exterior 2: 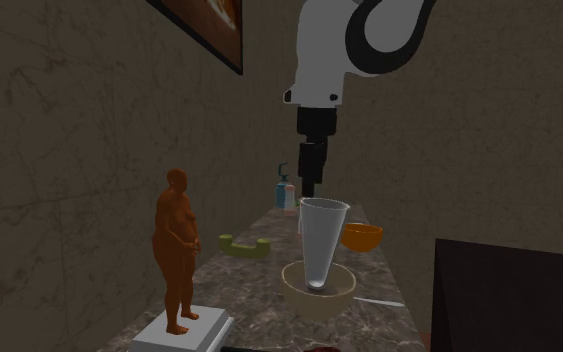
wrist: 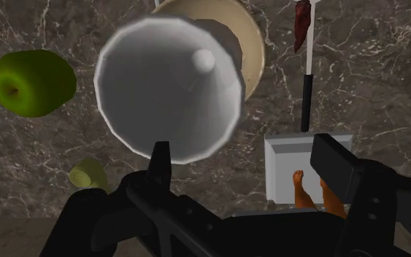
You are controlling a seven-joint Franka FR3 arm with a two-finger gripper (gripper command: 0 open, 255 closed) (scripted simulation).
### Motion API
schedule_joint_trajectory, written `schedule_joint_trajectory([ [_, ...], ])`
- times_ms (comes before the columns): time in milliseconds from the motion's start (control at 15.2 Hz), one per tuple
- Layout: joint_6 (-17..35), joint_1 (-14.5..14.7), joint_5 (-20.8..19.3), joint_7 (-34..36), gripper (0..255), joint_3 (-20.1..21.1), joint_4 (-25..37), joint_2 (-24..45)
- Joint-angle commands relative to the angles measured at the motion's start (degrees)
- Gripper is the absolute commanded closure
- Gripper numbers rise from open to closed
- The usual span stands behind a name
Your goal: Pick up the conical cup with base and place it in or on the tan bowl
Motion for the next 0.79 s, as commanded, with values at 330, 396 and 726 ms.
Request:
schedule_joint_trajectory([
  [330,-7.49,1.19,3.99,-2.72,0,0.55,1.04,-6.64],
  [396,-7.49,1.20,3.99,-2.72,0,0.55,1.04,-6.64],
  [726,-7.49,1.20,3.99,-2.72,0,0.55,1.04,-6.64],
])
